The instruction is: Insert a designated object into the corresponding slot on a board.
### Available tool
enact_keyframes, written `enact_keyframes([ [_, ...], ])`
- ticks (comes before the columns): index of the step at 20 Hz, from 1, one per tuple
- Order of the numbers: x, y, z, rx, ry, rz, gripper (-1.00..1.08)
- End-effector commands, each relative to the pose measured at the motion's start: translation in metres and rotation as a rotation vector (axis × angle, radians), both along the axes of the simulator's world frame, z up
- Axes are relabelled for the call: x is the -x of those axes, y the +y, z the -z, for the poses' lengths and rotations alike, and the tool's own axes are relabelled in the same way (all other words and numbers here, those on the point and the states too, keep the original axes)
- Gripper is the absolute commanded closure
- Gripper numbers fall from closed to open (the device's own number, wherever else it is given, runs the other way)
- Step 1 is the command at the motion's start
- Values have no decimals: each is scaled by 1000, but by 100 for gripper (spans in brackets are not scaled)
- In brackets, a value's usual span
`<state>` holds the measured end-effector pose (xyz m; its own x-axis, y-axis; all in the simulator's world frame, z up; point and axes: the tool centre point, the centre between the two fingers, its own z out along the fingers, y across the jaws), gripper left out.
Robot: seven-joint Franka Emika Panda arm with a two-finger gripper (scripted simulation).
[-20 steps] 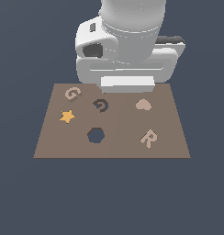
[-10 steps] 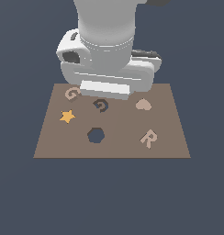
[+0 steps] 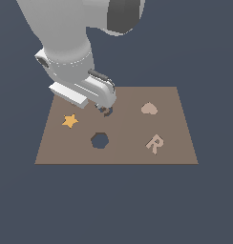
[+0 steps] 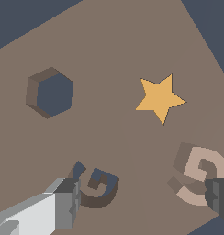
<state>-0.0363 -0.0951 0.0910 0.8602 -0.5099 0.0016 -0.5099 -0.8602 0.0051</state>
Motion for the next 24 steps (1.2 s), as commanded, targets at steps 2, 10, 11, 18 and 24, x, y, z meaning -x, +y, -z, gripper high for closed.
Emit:
enact_keyframes([
  [2,17,-25,16,-1,-1,137,-92],
  [10,47,-54,38,-3,-2,321,-92],
  [11,48,-55,39,-3,-2,331,-92],
  [18,50,-56,43,-4,-1,337,-92],
  [24,51,-56,60,-5,-2,343,-92],
])
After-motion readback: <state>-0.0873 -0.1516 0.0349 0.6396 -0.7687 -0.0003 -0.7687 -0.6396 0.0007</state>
